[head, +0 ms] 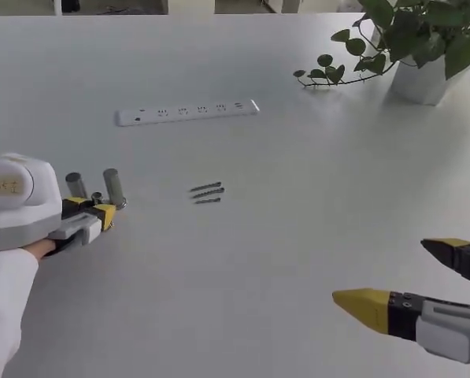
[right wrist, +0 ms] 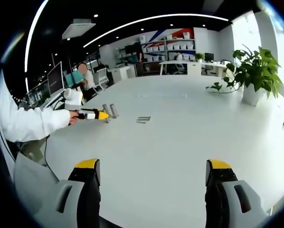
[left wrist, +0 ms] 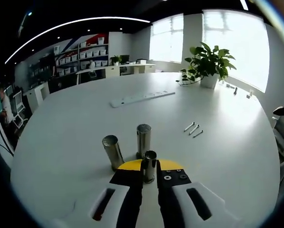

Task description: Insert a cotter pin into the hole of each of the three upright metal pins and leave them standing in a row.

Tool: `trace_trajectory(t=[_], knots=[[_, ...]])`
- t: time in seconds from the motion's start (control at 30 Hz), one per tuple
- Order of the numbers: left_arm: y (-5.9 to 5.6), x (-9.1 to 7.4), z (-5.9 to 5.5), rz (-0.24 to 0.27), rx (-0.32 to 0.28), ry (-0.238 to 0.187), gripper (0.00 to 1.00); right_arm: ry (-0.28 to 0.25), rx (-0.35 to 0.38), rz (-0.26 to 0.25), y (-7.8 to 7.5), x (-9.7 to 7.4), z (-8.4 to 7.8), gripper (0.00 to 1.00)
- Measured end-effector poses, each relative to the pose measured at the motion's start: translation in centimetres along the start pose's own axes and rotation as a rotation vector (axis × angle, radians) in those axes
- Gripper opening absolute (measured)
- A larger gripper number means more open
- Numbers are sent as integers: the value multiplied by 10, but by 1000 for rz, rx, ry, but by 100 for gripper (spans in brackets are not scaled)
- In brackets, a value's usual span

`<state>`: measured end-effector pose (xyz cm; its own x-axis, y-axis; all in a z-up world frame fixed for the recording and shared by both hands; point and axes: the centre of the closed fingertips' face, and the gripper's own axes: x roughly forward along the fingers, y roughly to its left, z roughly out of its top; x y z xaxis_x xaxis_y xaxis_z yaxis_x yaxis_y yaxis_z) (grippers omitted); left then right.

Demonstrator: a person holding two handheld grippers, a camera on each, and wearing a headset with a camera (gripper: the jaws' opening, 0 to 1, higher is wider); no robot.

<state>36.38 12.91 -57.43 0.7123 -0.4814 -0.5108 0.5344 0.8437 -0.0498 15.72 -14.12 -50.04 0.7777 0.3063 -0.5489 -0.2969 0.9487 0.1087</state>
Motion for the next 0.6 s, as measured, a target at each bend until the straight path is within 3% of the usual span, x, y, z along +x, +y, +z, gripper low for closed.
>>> trace_trajectory(t=[0.1, 0.2, 0.27, 0.6], knots=[[1, 0, 0, 3, -54, 1, 7, -4, 0, -1, 0, 0, 1, 90], [2, -1, 0, 7, -38, -5, 7, -6, 1, -1, 0, 0, 2, 90], [2, -1, 0, 15, 5, -3, 7, -8, 0, 2, 1, 0, 2, 90], [-4, -8, 3, 30, 23, -19, 7, -14, 2, 2, 0, -1, 3, 89]])
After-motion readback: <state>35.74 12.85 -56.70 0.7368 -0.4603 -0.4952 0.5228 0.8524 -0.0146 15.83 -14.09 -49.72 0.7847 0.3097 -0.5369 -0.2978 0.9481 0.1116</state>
